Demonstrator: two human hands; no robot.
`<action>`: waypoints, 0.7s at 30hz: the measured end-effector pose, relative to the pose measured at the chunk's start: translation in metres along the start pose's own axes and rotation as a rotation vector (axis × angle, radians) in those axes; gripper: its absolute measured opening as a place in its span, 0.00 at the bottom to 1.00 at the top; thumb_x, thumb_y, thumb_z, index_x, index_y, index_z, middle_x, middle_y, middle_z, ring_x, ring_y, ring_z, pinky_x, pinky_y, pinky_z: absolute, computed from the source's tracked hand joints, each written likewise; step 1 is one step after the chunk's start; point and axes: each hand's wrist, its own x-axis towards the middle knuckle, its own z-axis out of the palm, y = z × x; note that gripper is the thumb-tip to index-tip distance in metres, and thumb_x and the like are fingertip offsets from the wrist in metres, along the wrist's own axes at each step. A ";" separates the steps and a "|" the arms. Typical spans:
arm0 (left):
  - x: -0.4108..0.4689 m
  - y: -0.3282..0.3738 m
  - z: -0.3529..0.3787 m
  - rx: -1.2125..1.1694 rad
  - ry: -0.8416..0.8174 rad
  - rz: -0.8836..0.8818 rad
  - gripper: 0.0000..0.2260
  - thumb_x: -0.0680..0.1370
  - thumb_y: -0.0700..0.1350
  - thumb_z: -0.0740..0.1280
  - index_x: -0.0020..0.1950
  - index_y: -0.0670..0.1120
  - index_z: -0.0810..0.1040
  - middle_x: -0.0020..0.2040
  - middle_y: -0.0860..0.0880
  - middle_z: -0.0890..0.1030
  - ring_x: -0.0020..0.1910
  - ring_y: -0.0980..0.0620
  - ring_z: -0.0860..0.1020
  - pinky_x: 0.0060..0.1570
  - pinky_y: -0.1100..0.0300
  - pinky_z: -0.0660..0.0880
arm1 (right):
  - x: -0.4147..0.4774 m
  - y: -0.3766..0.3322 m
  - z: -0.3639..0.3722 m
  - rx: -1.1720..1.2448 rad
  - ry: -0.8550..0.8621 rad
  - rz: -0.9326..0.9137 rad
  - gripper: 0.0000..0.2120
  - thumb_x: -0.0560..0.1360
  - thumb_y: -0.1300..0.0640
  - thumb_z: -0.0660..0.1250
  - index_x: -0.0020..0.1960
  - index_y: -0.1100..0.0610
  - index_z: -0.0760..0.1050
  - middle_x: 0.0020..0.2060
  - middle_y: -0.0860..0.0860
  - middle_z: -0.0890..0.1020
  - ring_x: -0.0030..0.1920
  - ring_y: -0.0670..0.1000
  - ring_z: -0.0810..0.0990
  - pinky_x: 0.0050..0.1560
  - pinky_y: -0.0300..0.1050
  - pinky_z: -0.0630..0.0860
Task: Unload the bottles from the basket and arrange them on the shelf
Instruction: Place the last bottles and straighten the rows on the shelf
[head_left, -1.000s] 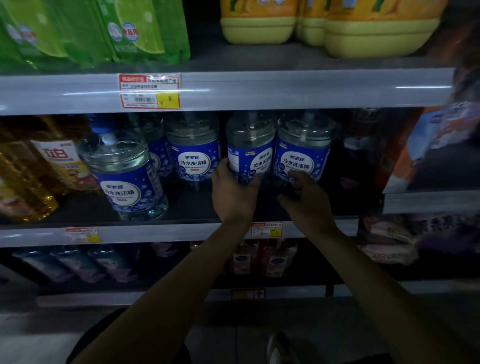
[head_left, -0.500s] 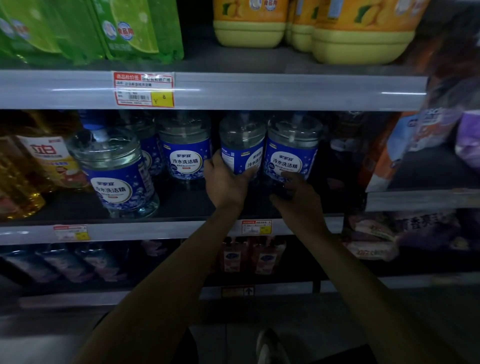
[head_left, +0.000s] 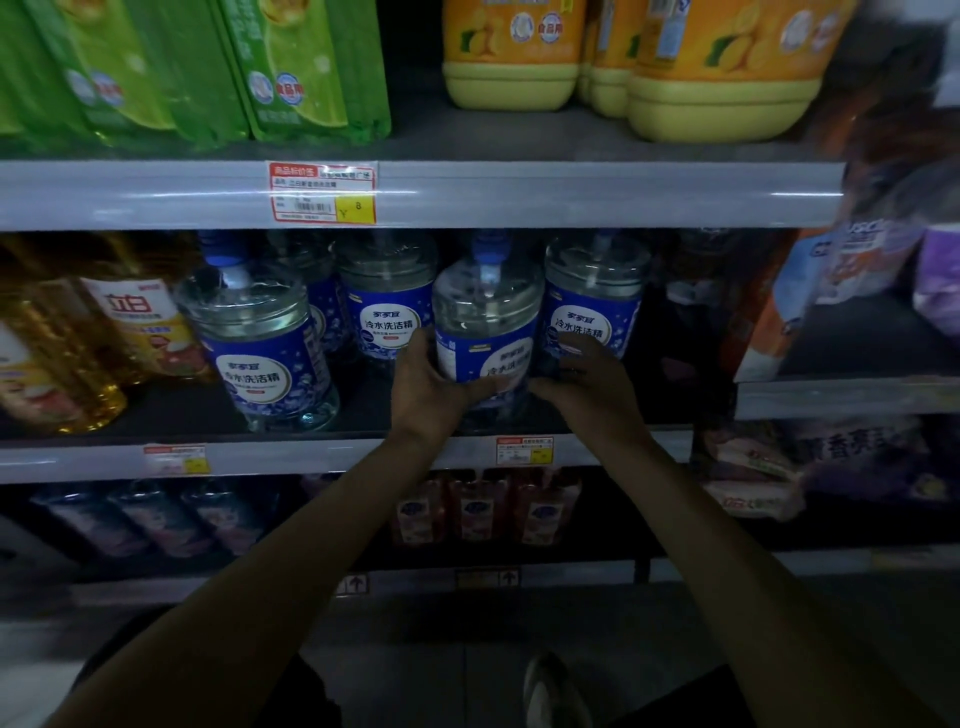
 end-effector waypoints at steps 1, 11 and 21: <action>-0.001 0.000 -0.008 -0.023 -0.039 -0.019 0.38 0.59 0.46 0.87 0.63 0.47 0.73 0.60 0.50 0.83 0.57 0.53 0.83 0.53 0.51 0.84 | 0.001 -0.001 -0.002 0.057 -0.030 0.009 0.27 0.75 0.63 0.75 0.71 0.51 0.72 0.55 0.43 0.78 0.56 0.41 0.79 0.56 0.38 0.77; -0.006 -0.005 -0.038 -0.091 -0.115 0.009 0.27 0.69 0.37 0.81 0.67 0.42 0.78 0.55 0.55 0.85 0.52 0.62 0.84 0.49 0.65 0.81 | 0.013 -0.005 0.015 0.272 -0.224 0.037 0.42 0.72 0.73 0.70 0.80 0.50 0.62 0.72 0.50 0.75 0.69 0.52 0.76 0.59 0.48 0.80; -0.028 0.011 -0.030 -0.302 -0.049 -0.092 0.14 0.78 0.42 0.74 0.63 0.46 0.79 0.50 0.55 0.85 0.47 0.62 0.84 0.41 0.69 0.79 | 0.021 -0.007 0.032 0.311 -0.148 -0.037 0.34 0.70 0.74 0.73 0.72 0.55 0.71 0.60 0.50 0.84 0.56 0.48 0.84 0.49 0.43 0.84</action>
